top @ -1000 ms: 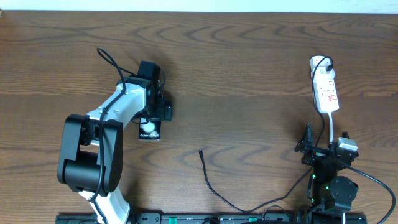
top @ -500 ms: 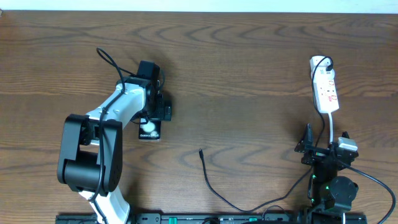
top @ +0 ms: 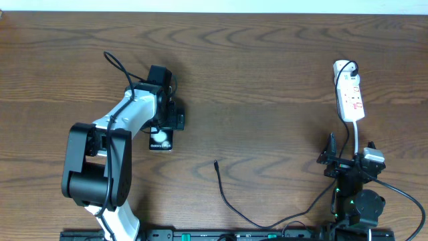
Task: Plug charger to phone and switch on socket
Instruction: 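Lower the left gripper and close its fingers on the phone's sides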
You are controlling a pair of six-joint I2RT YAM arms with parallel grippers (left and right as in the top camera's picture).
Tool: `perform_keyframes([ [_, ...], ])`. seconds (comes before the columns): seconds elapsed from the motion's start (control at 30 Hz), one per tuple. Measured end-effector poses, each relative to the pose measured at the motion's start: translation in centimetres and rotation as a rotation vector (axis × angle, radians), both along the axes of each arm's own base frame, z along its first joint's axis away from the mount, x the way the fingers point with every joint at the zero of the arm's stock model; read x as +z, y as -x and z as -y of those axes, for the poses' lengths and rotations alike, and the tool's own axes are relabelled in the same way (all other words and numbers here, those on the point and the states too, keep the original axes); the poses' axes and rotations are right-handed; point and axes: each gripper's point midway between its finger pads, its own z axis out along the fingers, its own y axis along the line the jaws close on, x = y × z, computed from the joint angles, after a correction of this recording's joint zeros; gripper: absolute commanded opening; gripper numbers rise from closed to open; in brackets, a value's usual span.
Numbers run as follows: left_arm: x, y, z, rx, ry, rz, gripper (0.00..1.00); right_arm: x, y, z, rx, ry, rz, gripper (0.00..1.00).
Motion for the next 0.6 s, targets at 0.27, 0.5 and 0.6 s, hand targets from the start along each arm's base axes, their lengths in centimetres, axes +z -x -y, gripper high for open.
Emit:
perform_keyframes([
  [0.27, 0.00, 0.00, -0.01, 0.000, 0.000, 0.000, 0.98, 0.00, 0.00, 0.00, 0.000, 0.000, 0.000, 0.99],
  [0.5, 0.00, -0.01, -0.03, 0.001, 0.000, 0.000, 0.97, 0.00, 0.00, 0.01, 0.000, 0.000, 0.000, 0.99],
  [0.6, -0.01, 0.01, 0.04, 0.000, 0.004, -0.001, 0.93, 0.00, 0.00, 0.01, 0.000, 0.000, 0.000, 0.99],
])
